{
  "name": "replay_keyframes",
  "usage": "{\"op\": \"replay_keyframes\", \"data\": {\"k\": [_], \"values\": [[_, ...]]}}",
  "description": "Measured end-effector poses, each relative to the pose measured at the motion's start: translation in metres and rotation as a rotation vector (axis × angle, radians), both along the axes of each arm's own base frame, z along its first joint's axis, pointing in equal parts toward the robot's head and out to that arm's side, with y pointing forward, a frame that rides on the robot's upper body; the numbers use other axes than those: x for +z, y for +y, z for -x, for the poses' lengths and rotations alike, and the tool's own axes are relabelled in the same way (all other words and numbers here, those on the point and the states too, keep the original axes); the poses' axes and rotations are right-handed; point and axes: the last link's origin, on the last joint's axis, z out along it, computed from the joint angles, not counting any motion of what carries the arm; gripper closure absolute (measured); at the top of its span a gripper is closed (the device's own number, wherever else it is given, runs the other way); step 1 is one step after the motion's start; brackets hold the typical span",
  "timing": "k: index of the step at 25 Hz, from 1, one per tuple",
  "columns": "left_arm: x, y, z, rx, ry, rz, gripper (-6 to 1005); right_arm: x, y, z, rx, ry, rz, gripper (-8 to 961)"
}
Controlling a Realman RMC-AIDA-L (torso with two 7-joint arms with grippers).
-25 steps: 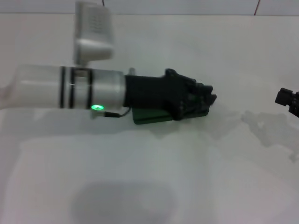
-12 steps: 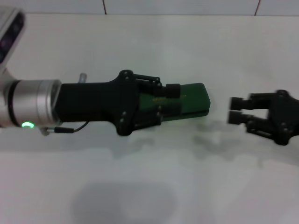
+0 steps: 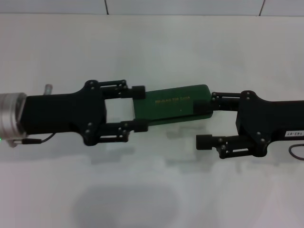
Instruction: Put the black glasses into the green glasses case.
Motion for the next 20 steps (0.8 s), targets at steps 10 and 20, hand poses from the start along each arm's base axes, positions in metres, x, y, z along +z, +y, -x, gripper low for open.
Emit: {"op": "replay_keyframes", "data": {"k": [10,20], "values": [[0.013,-0.014,0.006,0.000,-0.017,0.086,306,0.004,-0.006,0.001,0.004,0.034,0.019,146],[0.011,-0.015,0.006,0.014,-0.041,0.071,306,0.004,-0.009,-0.004,-0.007,0.034,0.023,138]]}}
